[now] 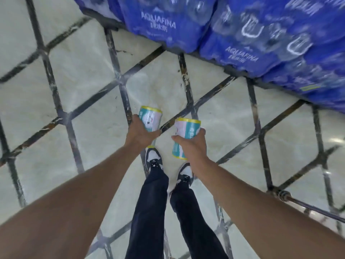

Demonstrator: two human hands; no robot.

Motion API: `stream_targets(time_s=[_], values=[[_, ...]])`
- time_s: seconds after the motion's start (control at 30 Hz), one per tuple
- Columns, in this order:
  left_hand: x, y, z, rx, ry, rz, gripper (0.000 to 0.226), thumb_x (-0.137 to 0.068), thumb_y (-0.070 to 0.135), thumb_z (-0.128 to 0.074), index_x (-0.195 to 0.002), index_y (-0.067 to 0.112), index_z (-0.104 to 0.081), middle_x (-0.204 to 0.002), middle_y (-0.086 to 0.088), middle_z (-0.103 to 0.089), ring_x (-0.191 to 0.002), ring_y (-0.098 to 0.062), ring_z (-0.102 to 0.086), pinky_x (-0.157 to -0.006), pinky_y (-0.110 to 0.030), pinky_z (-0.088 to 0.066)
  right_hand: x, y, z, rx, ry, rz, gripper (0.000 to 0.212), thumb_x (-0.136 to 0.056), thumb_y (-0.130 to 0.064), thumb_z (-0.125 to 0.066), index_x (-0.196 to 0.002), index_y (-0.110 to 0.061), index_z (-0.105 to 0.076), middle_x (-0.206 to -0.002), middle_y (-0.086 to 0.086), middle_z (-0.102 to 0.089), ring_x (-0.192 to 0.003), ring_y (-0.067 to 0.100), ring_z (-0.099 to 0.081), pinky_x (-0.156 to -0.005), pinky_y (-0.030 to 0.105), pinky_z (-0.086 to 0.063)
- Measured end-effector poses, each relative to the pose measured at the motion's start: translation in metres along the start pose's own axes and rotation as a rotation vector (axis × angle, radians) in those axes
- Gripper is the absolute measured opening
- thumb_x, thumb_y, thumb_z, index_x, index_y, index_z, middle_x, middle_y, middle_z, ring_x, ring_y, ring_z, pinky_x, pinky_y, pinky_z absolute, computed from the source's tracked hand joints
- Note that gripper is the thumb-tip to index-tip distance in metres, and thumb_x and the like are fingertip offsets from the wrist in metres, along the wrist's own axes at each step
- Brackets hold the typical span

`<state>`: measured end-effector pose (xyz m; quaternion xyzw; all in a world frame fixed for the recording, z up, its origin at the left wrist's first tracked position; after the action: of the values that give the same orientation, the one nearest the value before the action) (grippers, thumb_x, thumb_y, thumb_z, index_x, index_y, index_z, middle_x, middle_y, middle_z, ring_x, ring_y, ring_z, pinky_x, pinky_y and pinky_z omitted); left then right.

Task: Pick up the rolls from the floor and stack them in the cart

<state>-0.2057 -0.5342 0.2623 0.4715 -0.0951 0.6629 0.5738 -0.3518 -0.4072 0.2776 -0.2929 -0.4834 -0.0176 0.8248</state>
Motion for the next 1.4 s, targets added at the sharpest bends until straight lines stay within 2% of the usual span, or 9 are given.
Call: stream_targets(time_s=[0.27, 0.4, 0.5, 0.6, 0.83, 1.0, 1.17, 1.3, 1.4], values=[[0.296, 0.106, 0.123, 0.222, 0.058, -0.066, 0.091, -0.072, 0.035, -0.090, -0.138, 0.005, -0.034, -0.130, -0.011, -0.054, -0.117, -0.029, -0.058, -0.089, -0.037, -0.053, 0.255, -0.101, 0.177, -0.138, 0.010, 0.158, 0.067, -0.070, -0.023, -0.091, -0.117, -0.017, -0.043, -0.106, 0.005, -0.062, -0.092, 0.023, -0.064, -0.081, 0.039, -0.058], [0.402, 0.131, 0.141, 0.219, 0.072, -0.140, 0.084, -0.073, 0.036, -0.089, -0.133, 0.005, -0.038, -0.119, -0.006, -0.051, -0.117, -0.027, -0.056, -0.084, -0.030, -0.045, 0.343, -0.102, 0.235, -0.165, 0.013, 0.228, 0.067, -0.069, -0.020, -0.091, -0.117, -0.015, -0.043, -0.108, 0.008, -0.062, -0.094, 0.025, -0.066, -0.085, 0.044, -0.059], [0.464, 0.127, 0.136, 0.205, 0.086, -0.196, 0.089, -0.069, 0.041, -0.090, -0.134, 0.008, -0.039, -0.127, -0.009, -0.056, -0.113, -0.028, -0.058, -0.093, -0.036, -0.051, 0.400, -0.082, 0.270, -0.200, 0.013, 0.274, 0.069, -0.066, -0.022, -0.091, -0.117, -0.014, -0.045, -0.109, 0.010, -0.064, -0.089, 0.023, -0.066, -0.071, 0.036, -0.058], [0.521, 0.110, 0.117, 0.244, 0.062, -0.208, 0.080, -0.073, 0.035, -0.089, -0.129, 0.006, -0.039, -0.117, -0.006, -0.054, -0.099, -0.022, -0.055, -0.073, -0.029, -0.051, 0.447, -0.045, 0.307, -0.231, 0.029, 0.299, 0.068, -0.068, -0.021, -0.091, -0.120, -0.013, -0.048, -0.108, 0.009, -0.066, -0.085, 0.018, -0.066, -0.059, 0.027, -0.050], [0.635, 0.070, 0.034, 0.261, -0.018, -0.198, 0.075, -0.072, 0.038, -0.088, -0.121, 0.015, -0.036, -0.112, -0.010, -0.055, -0.099, -0.028, -0.060, -0.082, -0.040, -0.056, 0.524, 0.070, 0.398, -0.304, 0.088, 0.274, 0.081, -0.058, -0.031, -0.094, -0.121, -0.017, -0.045, -0.112, 0.007, -0.062, -0.097, 0.025, -0.066, -0.080, 0.042, -0.060], [0.702, 0.068, -0.040, 0.227, -0.049, -0.240, 0.080, -0.065, 0.042, -0.091, -0.120, 0.016, -0.039, -0.112, -0.009, -0.057, -0.101, -0.028, -0.062, -0.088, -0.044, -0.058, 0.544, 0.155, 0.468, -0.370, 0.095, 0.242, 0.073, -0.068, -0.023, -0.092, -0.122, -0.016, -0.044, -0.110, 0.007, -0.061, -0.094, 0.024, -0.065, -0.073, 0.037, -0.057], [0.772, 0.087, -0.134, 0.215, -0.051, -0.263, 0.073, -0.070, 0.038, -0.090, -0.117, 0.013, -0.040, -0.107, -0.008, -0.057, -0.094, -0.026, -0.061, -0.071, -0.035, -0.054, 0.549, 0.241, 0.558, -0.394, 0.138, 0.243, 0.073, -0.068, -0.024, -0.091, -0.123, -0.015, -0.045, -0.106, 0.006, -0.062, -0.087, 0.021, -0.064, -0.066, 0.033, -0.054], [0.828, 0.107, -0.232, 0.255, -0.049, -0.292, 0.077, -0.060, 0.041, -0.092, -0.115, 0.012, -0.047, -0.105, -0.011, -0.063, -0.091, -0.028, -0.067, -0.075, -0.045, -0.062, 0.546, 0.315, 0.645, -0.391, 0.142, 0.253, 0.077, -0.068, -0.027, -0.091, -0.127, -0.015, -0.043, -0.117, 0.009, -0.062, -0.098, 0.026, -0.065, -0.088, 0.048, -0.059], [0.879, 0.116, -0.308, 0.288, -0.086, -0.305, 0.073, -0.064, 0.036, -0.092, -0.114, 0.014, -0.043, -0.105, -0.011, -0.061, -0.090, -0.027, -0.066, -0.078, -0.048, -0.061, 0.549, 0.371, 0.711, -0.384, 0.130, 0.244, 0.100, -0.074, -0.029, -0.087, -0.153, -0.016, -0.027, -0.153, 0.008, -0.045, -0.131, 0.031, -0.052, -0.109, 0.046, -0.046]])
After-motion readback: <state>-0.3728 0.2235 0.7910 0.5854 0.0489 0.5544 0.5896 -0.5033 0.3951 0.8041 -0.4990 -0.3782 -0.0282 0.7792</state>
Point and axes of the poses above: each hand's wrist, its own x-axis away from the middle knuckle, its own z-axis out of the back of the hand, y = z × x, the point moved 2 cm from there along -x, towards the middle knuckle
